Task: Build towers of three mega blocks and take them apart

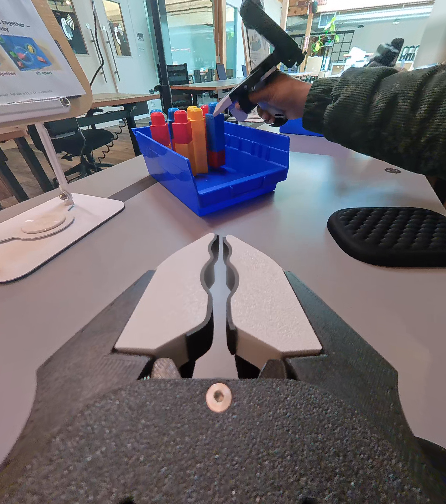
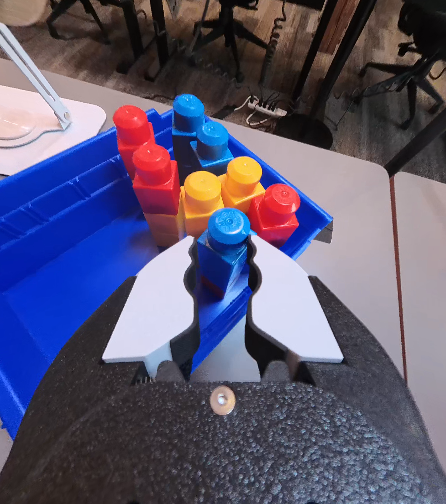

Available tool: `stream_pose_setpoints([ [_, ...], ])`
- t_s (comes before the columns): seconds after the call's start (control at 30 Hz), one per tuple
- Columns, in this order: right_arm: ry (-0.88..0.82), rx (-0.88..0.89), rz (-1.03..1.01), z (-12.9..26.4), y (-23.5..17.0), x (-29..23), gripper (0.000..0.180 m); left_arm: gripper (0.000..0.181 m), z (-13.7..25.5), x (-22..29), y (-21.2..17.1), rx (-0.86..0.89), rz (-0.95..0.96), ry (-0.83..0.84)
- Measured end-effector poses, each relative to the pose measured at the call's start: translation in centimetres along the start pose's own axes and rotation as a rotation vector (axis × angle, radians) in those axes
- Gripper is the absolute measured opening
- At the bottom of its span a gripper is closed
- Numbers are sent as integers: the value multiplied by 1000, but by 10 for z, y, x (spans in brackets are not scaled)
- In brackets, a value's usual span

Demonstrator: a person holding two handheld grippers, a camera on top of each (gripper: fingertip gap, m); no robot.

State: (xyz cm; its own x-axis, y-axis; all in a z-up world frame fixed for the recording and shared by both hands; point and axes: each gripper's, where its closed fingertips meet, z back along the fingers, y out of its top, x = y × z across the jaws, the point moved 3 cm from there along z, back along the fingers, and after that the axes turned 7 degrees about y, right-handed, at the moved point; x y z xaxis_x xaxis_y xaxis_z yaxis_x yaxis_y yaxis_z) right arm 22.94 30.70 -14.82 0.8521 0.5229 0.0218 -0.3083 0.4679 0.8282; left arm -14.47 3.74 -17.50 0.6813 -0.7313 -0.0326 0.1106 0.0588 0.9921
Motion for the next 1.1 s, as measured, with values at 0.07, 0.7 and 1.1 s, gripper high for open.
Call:
stream_pose_setpoints([
  [0.07,16,8,-13,-1,2,-2,24,2,-1,1,-1,-6,-4,-2],
  [0.7,50,174,65,47,24,-47,59,0,46,-24,43,-8,-82,243],
  [1.1,224,267,80,138,-75,-144,60,67,265,-159,-18,-315,191,1091],
])
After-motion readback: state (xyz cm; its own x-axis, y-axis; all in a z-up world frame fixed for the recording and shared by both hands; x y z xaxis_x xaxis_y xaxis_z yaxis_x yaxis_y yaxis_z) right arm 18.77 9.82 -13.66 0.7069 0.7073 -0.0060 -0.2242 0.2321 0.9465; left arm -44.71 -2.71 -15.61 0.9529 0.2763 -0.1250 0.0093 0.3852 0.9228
